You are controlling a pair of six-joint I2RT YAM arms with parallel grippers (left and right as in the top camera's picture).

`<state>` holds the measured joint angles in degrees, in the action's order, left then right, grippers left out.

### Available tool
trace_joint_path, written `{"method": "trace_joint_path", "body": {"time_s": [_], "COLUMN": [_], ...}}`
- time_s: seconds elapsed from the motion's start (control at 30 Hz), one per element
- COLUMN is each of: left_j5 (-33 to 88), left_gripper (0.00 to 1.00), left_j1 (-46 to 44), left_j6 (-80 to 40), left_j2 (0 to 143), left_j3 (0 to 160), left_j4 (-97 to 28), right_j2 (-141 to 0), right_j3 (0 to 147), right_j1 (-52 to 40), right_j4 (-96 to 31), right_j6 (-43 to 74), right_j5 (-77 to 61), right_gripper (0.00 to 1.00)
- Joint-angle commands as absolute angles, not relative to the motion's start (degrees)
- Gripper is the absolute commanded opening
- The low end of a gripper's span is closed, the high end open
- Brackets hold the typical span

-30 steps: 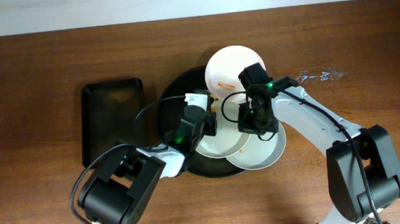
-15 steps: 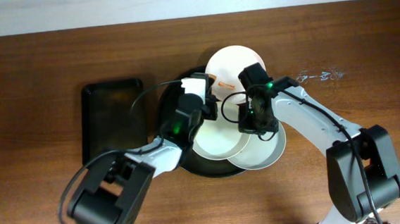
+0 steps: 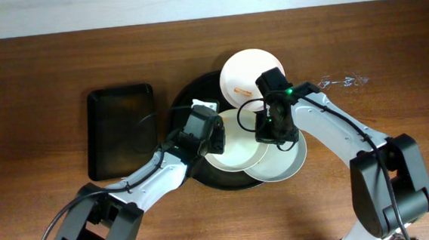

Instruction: Clean dirty plates on tray and stack at the side

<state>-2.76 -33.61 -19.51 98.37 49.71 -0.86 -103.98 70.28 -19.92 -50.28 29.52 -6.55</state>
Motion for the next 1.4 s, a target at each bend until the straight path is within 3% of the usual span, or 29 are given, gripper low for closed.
{"method": "trace_joint_path", "body": {"time_s": [0.0, 0.37, 0.87, 1.13, 1.37], "left_j5": [-1.9, -13.6, -13.3, -13.3, -13.0], "left_gripper": [0.00, 0.00, 0.00, 0.00, 0.00], "left_j1": [-33.9, -33.8, -33.6, -29.2, -19.5], "left_j6": [-20.1, -20.0, -20.1, -19.6, -19.6], "left_j2": [101.5, 104.3, 108.2, 106.8, 91.1], "left_j3": [49.8, 49.8, 49.8, 50.0, 50.5], "left_j4": [-0.4, 8.1, 18.9, 35.0, 20.6], "right_j2": [-104.2, -104.2, -104.2, -104.2, -103.4], "right_j3": [70.2, 70.2, 70.2, 70.2, 81.2], "right_j1": [-20.2, -20.2, -20.2, -20.2, -20.2], "right_j4": [-50.5, -50.6, -51.0, -50.9, -52.2], "right_j6": [28.9, 28.9, 28.7, 28.7, 19.2], "right_j5": [-5.4, -5.4, -5.4, -5.4, -5.3], "right_gripper": [0.04, 0.04, 0.04, 0.04, 0.04]}}
